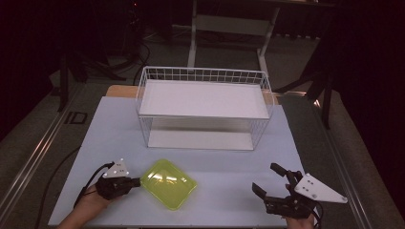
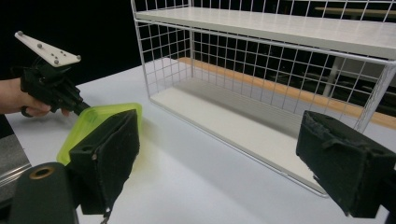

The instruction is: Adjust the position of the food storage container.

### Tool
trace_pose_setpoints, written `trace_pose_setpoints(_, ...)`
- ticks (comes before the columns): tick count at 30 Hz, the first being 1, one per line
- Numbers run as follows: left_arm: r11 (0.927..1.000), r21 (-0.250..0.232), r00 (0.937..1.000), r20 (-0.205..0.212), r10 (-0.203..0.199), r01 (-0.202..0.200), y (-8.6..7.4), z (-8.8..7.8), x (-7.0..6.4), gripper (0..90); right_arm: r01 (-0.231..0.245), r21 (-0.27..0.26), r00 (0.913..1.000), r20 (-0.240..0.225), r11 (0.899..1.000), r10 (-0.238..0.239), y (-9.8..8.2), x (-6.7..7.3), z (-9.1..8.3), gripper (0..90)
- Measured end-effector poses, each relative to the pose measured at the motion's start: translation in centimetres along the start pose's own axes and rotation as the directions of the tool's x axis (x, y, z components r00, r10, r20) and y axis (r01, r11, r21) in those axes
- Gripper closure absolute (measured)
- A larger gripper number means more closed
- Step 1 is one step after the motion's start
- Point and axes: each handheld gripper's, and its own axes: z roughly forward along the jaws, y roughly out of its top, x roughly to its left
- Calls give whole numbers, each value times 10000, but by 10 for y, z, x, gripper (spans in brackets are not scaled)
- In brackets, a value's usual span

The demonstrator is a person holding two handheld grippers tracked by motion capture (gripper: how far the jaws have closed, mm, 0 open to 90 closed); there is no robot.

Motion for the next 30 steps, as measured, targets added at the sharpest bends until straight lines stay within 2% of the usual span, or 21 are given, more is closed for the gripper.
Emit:
trace_pose_setpoints(2,10000,-2,9999,128,3,-3,1,1,-2,900,-22,-18,10000,-7,10000,22,0,0,0,134)
trace_pose_setpoints(4,9997,45,9993,281,227,-229,1,4,-6,900,-4,-3,10000,5,10000,4,0,-1,0,134)
trace_pose_setpoints(10,9988,93,9961,743,471,-479,4,10,-18,900,-25,8,10000,5,10000,25,0,-1,0,133)
trace_pose_setpoints(12,9986,134,9958,768,492,-504,5,12,-19,900,-20,18,10000,2,10000,20,0,-1,0,134)
trace_pose_setpoints(13,9975,315,9955,714,616,-640,6,15,-20,900,-18,22,10000,-2,10000,18,0,0,0,134)
trace_pose_setpoints(17,9986,336,9979,513,398,-416,6,15,-14,900,21,2,10000,5,10000,-21,0,0,0,134)
trace_pose_setpoints(19,9996,151,9987,433,252,-259,8,14,-9,900,27,-5,10000,12,10000,-27,0,0,-1,134)
trace_pose_setpoints(24,9999,-39,9986,513,159,-158,14,20,-4,900,-26,54,10000,-35,10000,26,-1,0,1,134)
trace_pose_setpoints(28,9996,94,9974,667,269,-276,16,23,-7,900,1,23,10000,-25,10000,-1,0,0,0,134)
trace_pose_setpoints(30,9991,125,9956,844,396,-408,17,24,-13,900,8,4,10000,-12,10000,-8,-1,-1,0,134)
